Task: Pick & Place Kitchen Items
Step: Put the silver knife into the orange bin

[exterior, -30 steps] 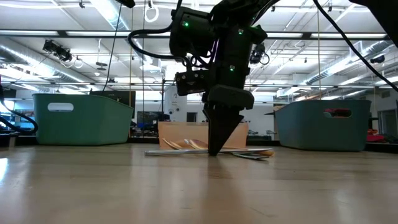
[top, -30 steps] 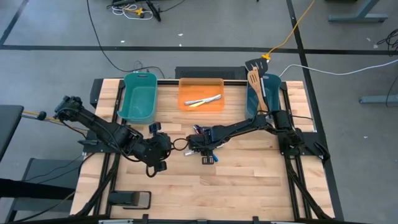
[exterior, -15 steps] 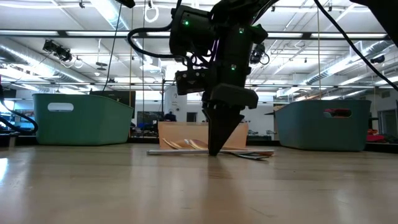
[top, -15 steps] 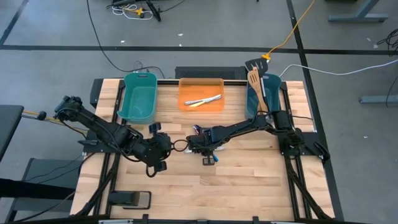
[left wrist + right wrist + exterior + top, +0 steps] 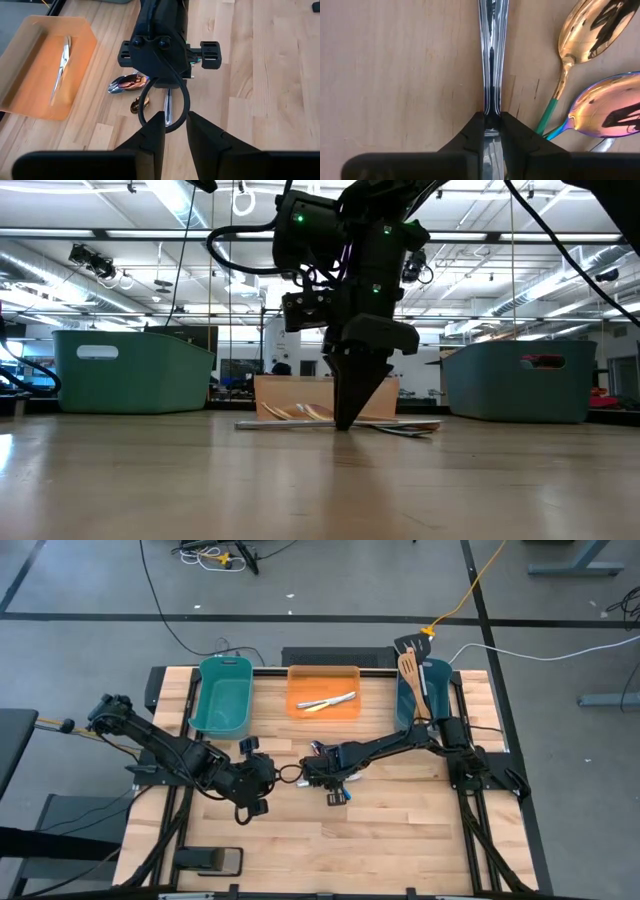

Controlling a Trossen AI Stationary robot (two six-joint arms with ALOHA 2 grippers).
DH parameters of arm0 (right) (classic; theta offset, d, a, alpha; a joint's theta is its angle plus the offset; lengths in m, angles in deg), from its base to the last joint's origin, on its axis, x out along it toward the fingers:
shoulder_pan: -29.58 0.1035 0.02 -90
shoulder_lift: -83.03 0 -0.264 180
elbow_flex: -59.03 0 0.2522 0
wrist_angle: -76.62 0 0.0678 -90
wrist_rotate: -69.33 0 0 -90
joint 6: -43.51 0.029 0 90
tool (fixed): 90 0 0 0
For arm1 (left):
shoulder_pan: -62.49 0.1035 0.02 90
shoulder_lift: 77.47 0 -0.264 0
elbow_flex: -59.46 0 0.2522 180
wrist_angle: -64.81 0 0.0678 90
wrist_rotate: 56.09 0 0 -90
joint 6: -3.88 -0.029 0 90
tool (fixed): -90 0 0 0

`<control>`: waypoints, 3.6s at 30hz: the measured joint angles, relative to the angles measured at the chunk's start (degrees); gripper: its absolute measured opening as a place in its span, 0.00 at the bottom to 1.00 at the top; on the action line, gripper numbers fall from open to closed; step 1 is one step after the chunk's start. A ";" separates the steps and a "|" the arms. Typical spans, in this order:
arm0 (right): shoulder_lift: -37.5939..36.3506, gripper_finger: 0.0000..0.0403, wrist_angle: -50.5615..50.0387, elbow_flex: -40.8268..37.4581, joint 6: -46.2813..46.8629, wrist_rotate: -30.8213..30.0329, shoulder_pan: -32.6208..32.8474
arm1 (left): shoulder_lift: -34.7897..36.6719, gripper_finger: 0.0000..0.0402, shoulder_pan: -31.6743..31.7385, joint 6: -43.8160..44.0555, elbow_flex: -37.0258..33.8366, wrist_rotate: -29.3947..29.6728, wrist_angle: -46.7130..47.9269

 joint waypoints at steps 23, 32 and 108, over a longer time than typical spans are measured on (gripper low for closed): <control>-15.76 0.12 -7.22 -0.03 2.63 0.89 0.11 | 0.00 0.21 0.00 -0.02 -0.04 0.00 -0.04; -21.10 0.12 -10.17 -0.03 3.86 -5.57 0.02 | 0.00 0.21 0.00 -0.02 -0.04 0.00 -0.07; -9.98 0.12 21.14 0.08 -11.61 16.66 -40.38 | 0.02 0.21 0.52 -8.10 -0.02 0.68 -5.68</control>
